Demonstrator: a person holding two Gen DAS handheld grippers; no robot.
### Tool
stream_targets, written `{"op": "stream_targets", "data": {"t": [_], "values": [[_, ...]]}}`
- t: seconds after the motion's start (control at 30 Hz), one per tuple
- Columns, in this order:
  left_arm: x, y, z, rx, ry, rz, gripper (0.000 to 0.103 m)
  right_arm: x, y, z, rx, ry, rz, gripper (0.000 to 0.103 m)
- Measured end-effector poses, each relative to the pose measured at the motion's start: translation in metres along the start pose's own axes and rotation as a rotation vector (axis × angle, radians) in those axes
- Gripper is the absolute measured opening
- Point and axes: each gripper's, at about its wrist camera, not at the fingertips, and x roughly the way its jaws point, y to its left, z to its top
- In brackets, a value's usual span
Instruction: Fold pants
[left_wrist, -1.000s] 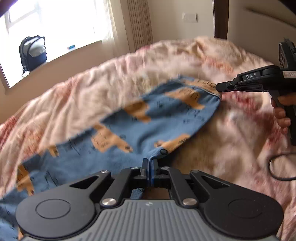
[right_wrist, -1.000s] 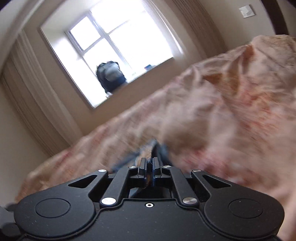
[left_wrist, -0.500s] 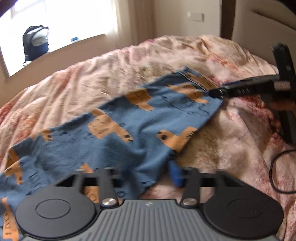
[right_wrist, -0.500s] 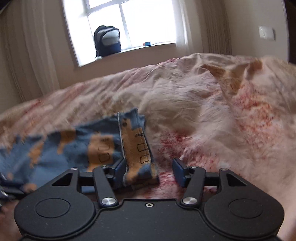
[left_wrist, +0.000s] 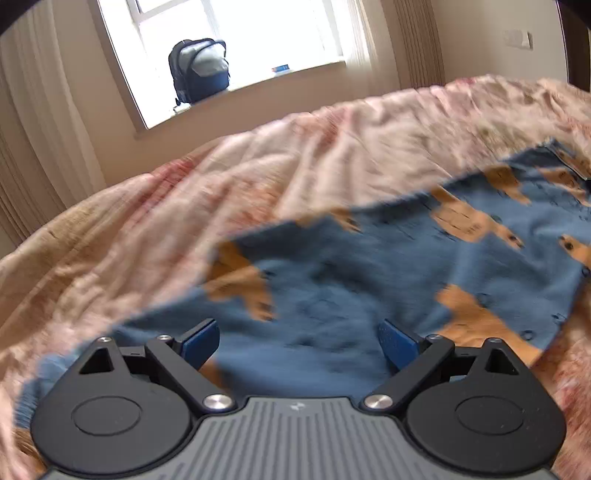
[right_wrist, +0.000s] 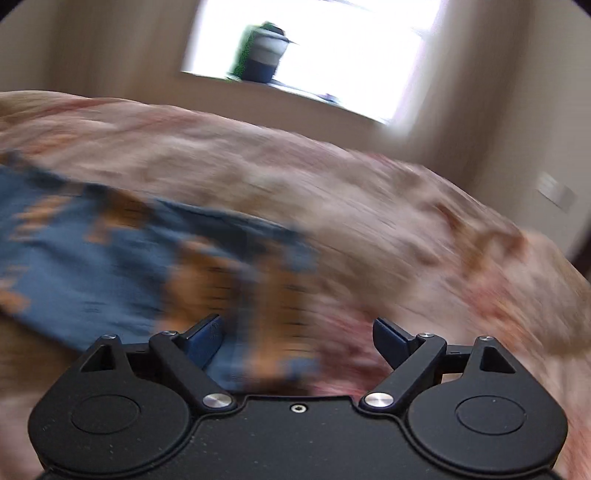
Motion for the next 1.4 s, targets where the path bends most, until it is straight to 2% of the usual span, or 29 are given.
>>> {"op": "stream_targets", "data": {"t": [0.07,0.17,0.23,0.3,0.33,0.4,0.47,0.57,0.63,0.67,0.7,0.73,0.8,0.87,0.9,0.93,1.07,1.13,1.23,1.3,1.33,1.37,1.4], "values": [[-0.003,0.021,0.008,0.002,-0.036,0.018,0.097,-0.011,-0.009,0.011,0.032,-0.05,0.021,0.091],[0.01,0.047,0.033,-0.016,-0.035,0.033,0.098,-0.01,0.0,0.037,-0.008,-0.102,0.113,0.095],[0.029,0.06,0.048,-0.014,-0.009,0.017,0.098,0.006,0.008,0.054,-0.008,-0.067,0.182,0.097],[0.05,0.072,0.055,-0.025,0.049,-0.007,0.096,0.026,0.011,0.063,-0.02,-0.024,0.205,0.095],[0.061,0.077,0.056,-0.041,0.075,-0.019,0.094,0.036,0.006,0.064,-0.004,-0.007,0.207,0.093],[0.075,0.086,0.057,-0.085,0.111,-0.035,0.088,0.049,-0.014,0.063,0.098,0.014,0.285,0.09],[0.079,0.091,0.056,-0.127,0.108,-0.069,0.087,0.056,-0.038,0.062,0.202,0.023,0.378,0.089],[0.083,0.091,0.058,-0.116,0.105,-0.131,0.084,0.071,-0.052,0.059,0.209,0.107,0.462,0.089],[0.09,0.087,0.058,-0.104,0.137,-0.159,0.067,0.08,-0.055,0.054,0.211,0.15,0.499,0.086],[0.092,0.087,0.057,-0.112,0.15,-0.182,0.047,0.083,-0.056,0.052,0.22,0.155,0.506,0.085],[0.093,0.087,0.056,-0.132,0.154,-0.21,0.034,0.084,-0.055,0.05,0.229,0.153,0.509,0.079],[0.093,0.087,0.056,-0.155,0.154,-0.225,0.028,0.082,-0.054,0.049,0.234,0.142,0.51,0.063],[0.091,0.084,0.059,-0.168,0.152,-0.208,0.011,0.08,-0.05,0.047,0.238,0.129,0.516,0.041],[0.083,0.08,0.062,-0.138,0.125,-0.175,0.009,0.074,-0.045,0.046,0.218,0.107,0.487,0.036],[0.077,0.079,0.065,-0.125,0.098,-0.156,0.008,0.069,-0.043,0.046,0.204,0.093,0.467,0.026],[0.069,0.078,0.066,-0.12,0.067,-0.146,0.008,0.064,-0.041,0.047,0.191,0.078,0.443,0.02],[0.052,0.08,0.068,-0.118,-0.03,-0.112,0.008,0.039,-0.033,0.055,0.092,-0.002,0.348,0.015],[0.062,0.077,0.068,-0.105,-0.028,-0.085,0.008,0.041,-0.028,0.056,0.06,-0.001,0.313,0.014],[0.086,0.069,0.061,-0.073,0.018,-0.066,0.009,0.06,-0.022,0.054,0.036,0.047,0.281,0.016],[0.089,0.069,0.056,-0.091,0.022,-0.051,0.022,0.064,-0.018,0.052,0.023,0.054,0.259,0.022],[0.086,0.071,0.054,-0.112,0.015,-0.04,0.027,0.062,-0.019,0.053,0.034,0.044,0.25,0.032],[0.079,0.074,0.053,-0.13,0.008,-0.031,0.049,0.057,-0.02,0.053,0.044,0.033,0.23,0.04],[0.07,0.077,0.052,-0.144,-0.006,-0.024,0.072,0.05,-0.019,0.054,0.038,0.013,0.199,0.057]]}}
